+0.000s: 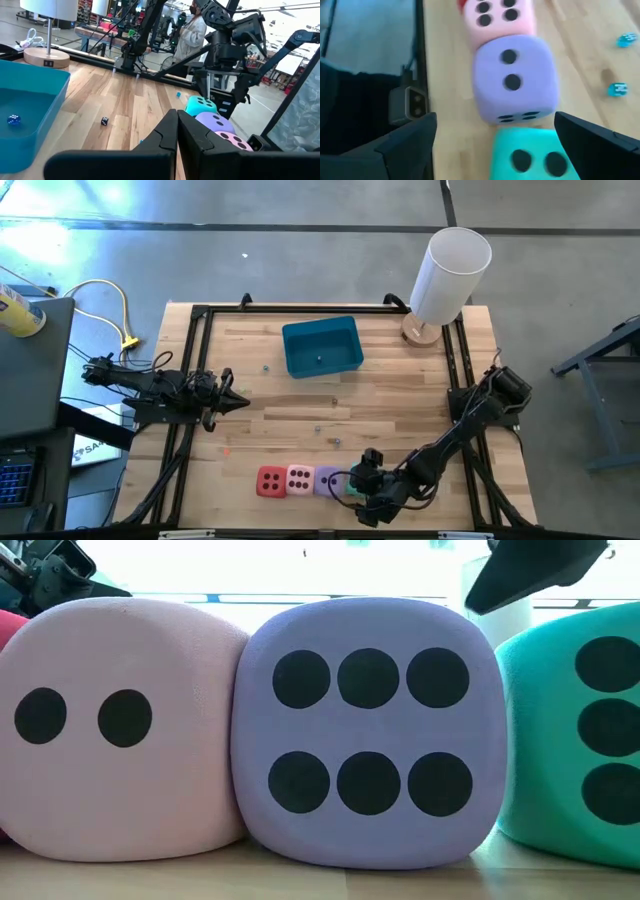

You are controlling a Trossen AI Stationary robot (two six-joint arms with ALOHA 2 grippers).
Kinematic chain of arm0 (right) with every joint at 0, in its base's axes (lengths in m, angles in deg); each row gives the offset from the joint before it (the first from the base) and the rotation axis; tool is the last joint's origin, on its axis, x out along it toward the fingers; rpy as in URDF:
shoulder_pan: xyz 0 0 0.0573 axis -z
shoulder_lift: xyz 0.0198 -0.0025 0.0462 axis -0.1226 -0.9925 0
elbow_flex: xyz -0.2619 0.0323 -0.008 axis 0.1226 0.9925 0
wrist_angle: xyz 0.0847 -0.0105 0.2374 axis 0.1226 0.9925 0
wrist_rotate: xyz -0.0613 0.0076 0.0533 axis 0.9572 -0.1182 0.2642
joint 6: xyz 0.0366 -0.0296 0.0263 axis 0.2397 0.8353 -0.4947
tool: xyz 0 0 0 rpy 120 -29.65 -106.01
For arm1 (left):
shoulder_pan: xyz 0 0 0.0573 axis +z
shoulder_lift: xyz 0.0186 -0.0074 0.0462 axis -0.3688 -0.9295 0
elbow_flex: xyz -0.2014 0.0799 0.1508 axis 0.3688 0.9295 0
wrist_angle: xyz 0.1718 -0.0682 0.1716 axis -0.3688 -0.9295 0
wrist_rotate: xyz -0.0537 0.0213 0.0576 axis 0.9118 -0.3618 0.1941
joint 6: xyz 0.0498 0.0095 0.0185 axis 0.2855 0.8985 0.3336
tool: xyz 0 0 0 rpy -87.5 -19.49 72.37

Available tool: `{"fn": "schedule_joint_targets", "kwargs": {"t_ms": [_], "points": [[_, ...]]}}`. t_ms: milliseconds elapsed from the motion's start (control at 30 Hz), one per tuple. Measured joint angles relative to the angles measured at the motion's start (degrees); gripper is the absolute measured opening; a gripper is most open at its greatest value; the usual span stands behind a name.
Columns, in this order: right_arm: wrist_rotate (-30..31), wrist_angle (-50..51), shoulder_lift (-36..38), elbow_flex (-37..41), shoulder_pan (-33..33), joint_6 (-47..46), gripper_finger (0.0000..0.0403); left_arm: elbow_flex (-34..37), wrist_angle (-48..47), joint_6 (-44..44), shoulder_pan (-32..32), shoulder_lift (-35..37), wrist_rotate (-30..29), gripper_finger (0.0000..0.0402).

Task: Pick & Place Dice
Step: Put the large blue dice into the blue bin

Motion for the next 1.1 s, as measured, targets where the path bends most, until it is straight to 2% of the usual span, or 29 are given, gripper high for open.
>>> {"fn": "schedule_joint_targets", "kwargs": {"t_ms": [400, 567, 700, 867, 1100], "points": [[0.09, -3.61, 0.00, -0.02, 0.81, 5.04, 0.0396, 0.00, 0.00, 0.24, 0.00, 0.00, 0.00, 0.0000], [4.04, -8.48, 0.00, -0.02, 0.40, 12.94, 0.0396, 0.02, 0.00, 0.24, 0.01, -0.02, 0.00, 0.0000], [6.42, -10.40, 0.60, -0.02, 0.40, 15.18, 0.0396, 0.00, 0.00, 0.26, 0.01, 0.00, 0.00, 0.0000], [6.46, -2.51, 0.78, -5.11, 0.92, 14.74, 0.0396, 0.00, 0.00, 1.31, 0.00, 0.00, 0.00, 0.0000], [6.30, 16.23, 0.76, -14.34, 0.88, 4.68, 0.0396, 0.00, 0.00, 1.31, -0.01, 0.00, 0.00, 0.0000]]}}
